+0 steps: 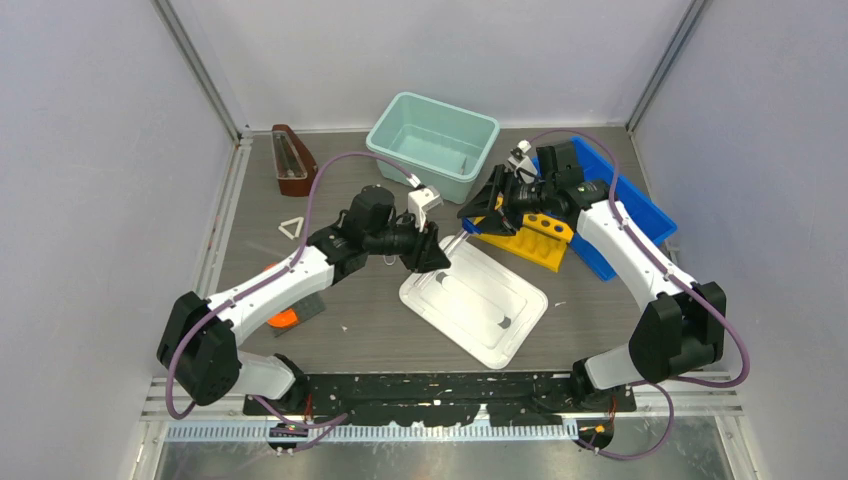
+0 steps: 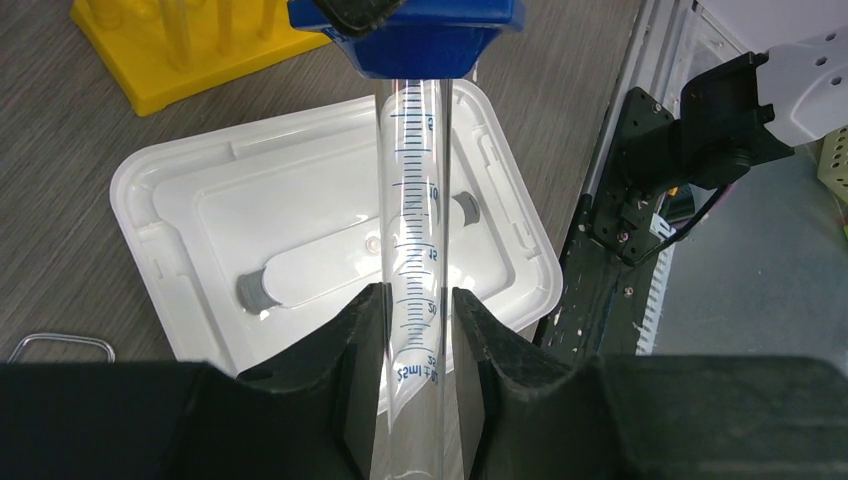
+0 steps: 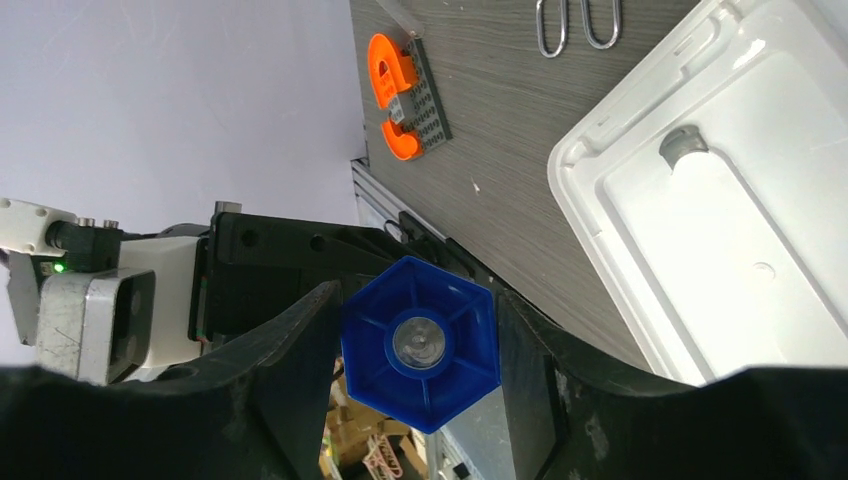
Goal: Organize the chemistry lab equipment
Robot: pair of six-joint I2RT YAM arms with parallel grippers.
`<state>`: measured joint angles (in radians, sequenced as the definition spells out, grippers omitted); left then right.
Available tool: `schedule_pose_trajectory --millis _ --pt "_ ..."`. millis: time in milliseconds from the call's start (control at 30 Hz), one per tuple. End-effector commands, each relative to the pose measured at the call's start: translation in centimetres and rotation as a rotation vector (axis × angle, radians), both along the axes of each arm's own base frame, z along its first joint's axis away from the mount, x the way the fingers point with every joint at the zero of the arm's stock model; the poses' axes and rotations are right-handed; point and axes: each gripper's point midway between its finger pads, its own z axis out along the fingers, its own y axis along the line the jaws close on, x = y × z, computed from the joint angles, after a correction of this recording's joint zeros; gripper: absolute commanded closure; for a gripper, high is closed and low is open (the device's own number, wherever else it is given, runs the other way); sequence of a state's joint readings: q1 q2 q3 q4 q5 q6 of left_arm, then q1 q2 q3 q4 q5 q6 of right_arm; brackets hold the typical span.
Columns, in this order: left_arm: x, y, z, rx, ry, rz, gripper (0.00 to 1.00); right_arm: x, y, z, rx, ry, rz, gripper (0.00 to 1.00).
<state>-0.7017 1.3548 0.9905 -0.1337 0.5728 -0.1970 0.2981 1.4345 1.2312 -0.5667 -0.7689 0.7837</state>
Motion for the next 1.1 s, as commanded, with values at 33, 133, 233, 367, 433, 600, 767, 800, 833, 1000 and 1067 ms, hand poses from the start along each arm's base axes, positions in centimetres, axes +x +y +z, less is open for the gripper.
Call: schedule_pose_trajectory --millis 33,133,233,367,433,600,767,800,833,1000,1067 --pt "0.4 -0.3 1.7 -0.018 -0.051 -0.002 0.58 1.4 0.0 3.0 0.107 -0.060 -0.056 0.58" --pt "0.6 -0.1 1.8 0.001 -0.037 0.017 0.45 2.5 -1.0 3.3 0.108 -0.071 -0.122 0.60" --pt "0.4 0.0 2.2 0.014 -0.022 0.015 0.20 3.7 -2.8 3.4 0.086 -0.091 -0.200 0.60" --pt "0.7 0.6 3.2 0.041 -0.019 0.050 0.00 4.5 -5.7 3.1 -0.005 -0.120 -0.285 0.60" --pt "0.3 1.1 3.2 0.085 0.007 0.045 0.00 4.5 -7.1 2.7 -0.076 -0.135 -0.316 0.60" --pt "0.5 3.1 3.3 0.189 0.010 0.112 0.00 4.4 -10.1 3.3 -0.224 -0.197 -0.392 0.60" --pt "0.3 5.4 3.9 0.248 -0.027 0.182 0.00 4.7 -13.0 5.6 -0.373 -0.309 -0.487 0.61" --pt "0.1 6.0 3.9 0.262 -0.035 0.191 0.00 4.6 -13.5 6.3 -0.393 -0.331 -0.500 0.61" --pt "0.0 6.6 3.9 0.281 -0.043 0.207 0.00 4.7 -14.4 6.8 -0.437 -0.363 -0.526 0.61" --pt "-0.3 9.9 4.2 0.361 -0.087 0.301 0.00 4.3 -15.7 8.7 -0.561 -0.465 -0.551 0.62" --pt "-0.5 10.9 4.3 0.380 -0.101 0.329 0.00 4.4 -15.8 9.2 -0.619 -0.500 -0.553 0.62"
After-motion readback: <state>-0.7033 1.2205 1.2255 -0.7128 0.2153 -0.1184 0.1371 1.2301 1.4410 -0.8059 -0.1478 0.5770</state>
